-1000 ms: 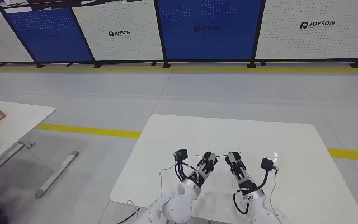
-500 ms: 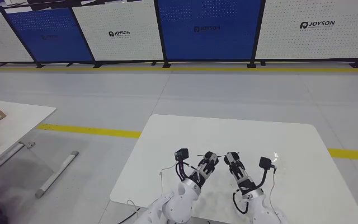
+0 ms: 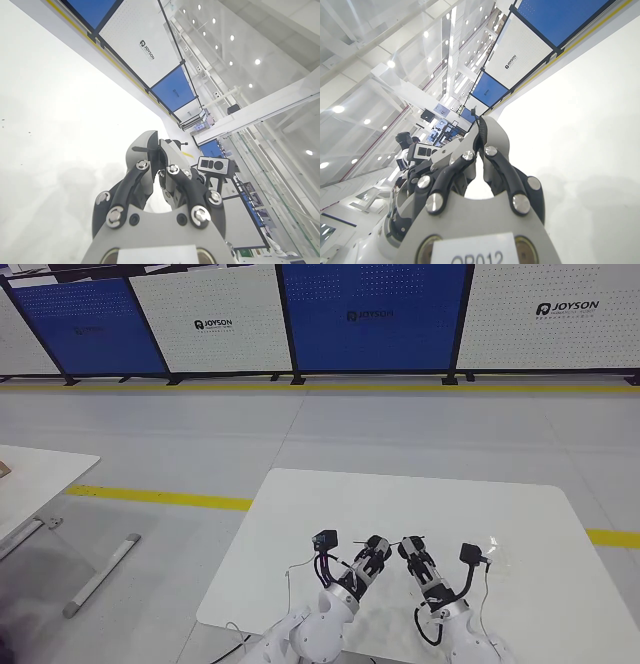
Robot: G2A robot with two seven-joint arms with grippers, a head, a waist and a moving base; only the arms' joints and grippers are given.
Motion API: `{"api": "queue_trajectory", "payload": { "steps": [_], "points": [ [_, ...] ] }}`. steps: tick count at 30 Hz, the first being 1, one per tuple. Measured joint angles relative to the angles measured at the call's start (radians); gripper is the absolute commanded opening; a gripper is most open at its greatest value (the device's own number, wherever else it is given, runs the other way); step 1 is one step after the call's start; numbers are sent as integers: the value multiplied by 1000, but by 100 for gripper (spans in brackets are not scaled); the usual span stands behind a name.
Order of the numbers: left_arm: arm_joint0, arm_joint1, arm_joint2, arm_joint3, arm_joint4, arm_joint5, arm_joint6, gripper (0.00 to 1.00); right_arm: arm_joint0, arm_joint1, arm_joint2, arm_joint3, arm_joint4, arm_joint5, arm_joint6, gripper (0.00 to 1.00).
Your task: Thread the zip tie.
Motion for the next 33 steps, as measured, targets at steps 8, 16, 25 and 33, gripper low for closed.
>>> {"api": "queue_trajectory", "payload": {
  "steps": [8,16,25,33],
  "points": [
    [0,-1,0,0,3,1,-5,36,1,0,0,6,-5,9,-3,0],
    [12,2,-14,-21,17,-5,-4,19,2,-1,-1,8,-12,19,-12,0],
    [17,2,-22,-25,19,-8,-5,5,1,-1,0,6,-15,18,-15,0],
    [14,0,-19,-23,23,-4,-5,0,1,-2,1,3,-16,19,-13,0]
  ]
}}
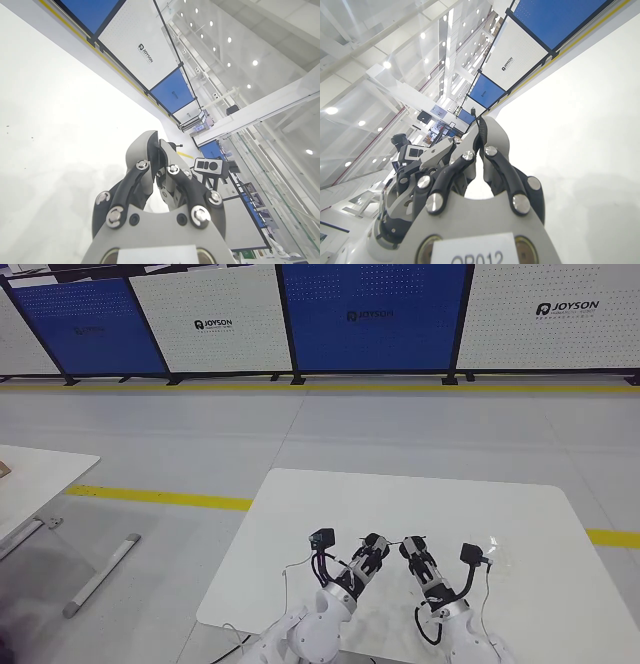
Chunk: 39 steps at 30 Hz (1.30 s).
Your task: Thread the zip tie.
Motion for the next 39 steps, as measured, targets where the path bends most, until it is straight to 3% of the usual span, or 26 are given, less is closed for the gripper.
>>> {"api": "queue_trajectory", "payload": {
  "steps": [12,13,14,21,28,34,39],
  "points": [
    [-4,-2,6,-2,0,-3,-10,0,5,0,1,1,8,3,21,0],
    [-5,-3,5,-1,0,-3,-10,0,6,0,3,1,13,5,21,30],
    [-6,-3,5,-1,-1,-3,-9,0,6,0,3,2,18,7,20,100],
    [-11,-7,0,8,-23,10,8,0,14,-1,3,15,42,-4,30,100],
    [-21,-16,-45,7,-152,37,62,0,-15,5,31,-28,31,-12,8,100],
    [-4,-17,-89,-26,-284,31,21,0,-42,9,48,-60,6,-9,-6,100],
    [-4,-16,-90,-27,-285,30,19,0,-41,9,48,-59,7,-9,-5,100]
  ]
}}
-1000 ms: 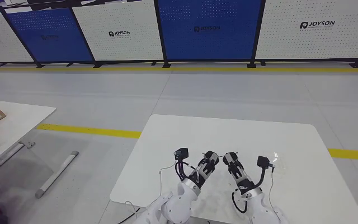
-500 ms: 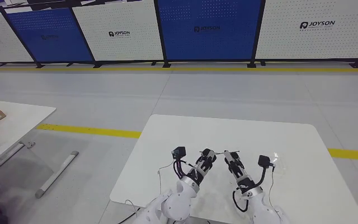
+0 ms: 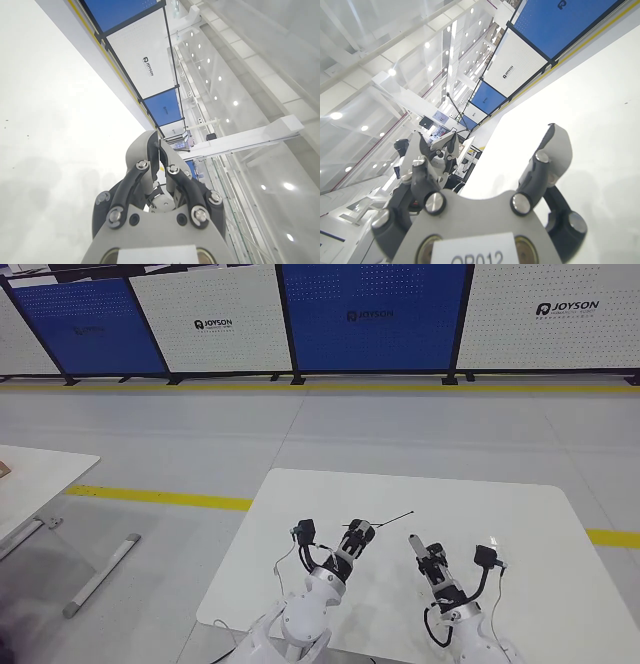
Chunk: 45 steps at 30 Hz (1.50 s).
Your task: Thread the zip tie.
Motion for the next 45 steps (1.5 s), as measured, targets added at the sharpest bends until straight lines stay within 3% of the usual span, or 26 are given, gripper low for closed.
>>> {"api": "queue_trajectory", "payload": {
  "steps": [3,11,15,25,31,34,44,45],
  "points": [
    [2,-1,0,1,-9,-2,2,0,8,3,-2,-5,-56,21,6,100],
    [19,-9,-34,-36,-173,7,32,0,20,12,-18,28,-371,37,-66,100],
    [31,-10,-39,-51,-220,1,9,0,27,17,-24,48,-501,47,-95,100],
    [32,-10,-38,-50,-225,-1,0,0,27,17,-27,49,-507,46,-97,100],
    [36,-9,-28,-59,-206,-1,-20,0,37,28,-18,53,-538,-37,-19,100],
    [40,-8,-29,-64,-210,-1,-23,0,32,29,-6,50,-560,-6,-71,100],
    [41,-8,-21,-59,-202,-6,-36,0,30,26,-10,42,-526,11,-65,100],
    [42,-8,-19,-59,-199,-7,-39,0,31,26,-10,42,-523,12,-65,70]
  ]
}}
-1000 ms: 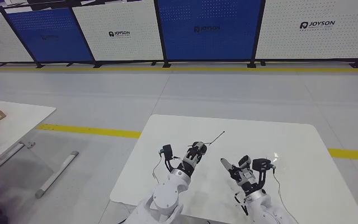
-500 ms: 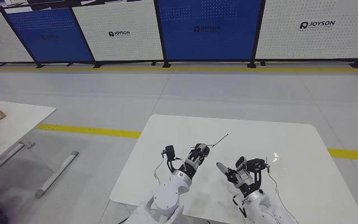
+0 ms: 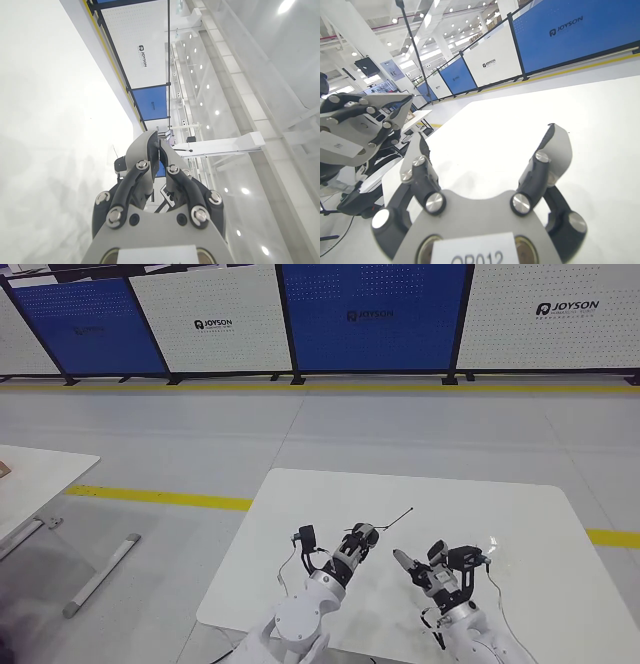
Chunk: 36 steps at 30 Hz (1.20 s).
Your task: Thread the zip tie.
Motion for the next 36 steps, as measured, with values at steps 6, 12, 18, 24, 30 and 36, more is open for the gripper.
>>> {"api": "queue_trajectory", "payload": {
  "steps": [6,12,18,24,30,36],
  "points": [
    [0,0,10,1,6,-9,-12,0,14,-2,-18,-3,-7,33,50,24],
    [-1,0,12,5,-6,-9,-15,0,26,-2,-29,1,-2,8,64,18],
    [-4,0,13,11,0,-6,-15,0,40,-2,-41,17,11,-31,68,27],
    [-3,0,20,11,7,-4,-21,0,66,-6,-57,33,9,-32,70,29],
    [-2,1,24,13,16,-4,-24,0,81,-8,-69,41,4,-30,59,30],
    [-2,2,26,15,22,-4,-24,0,88,-9,-75,50,-4,-37,46,34]
  ]
}}
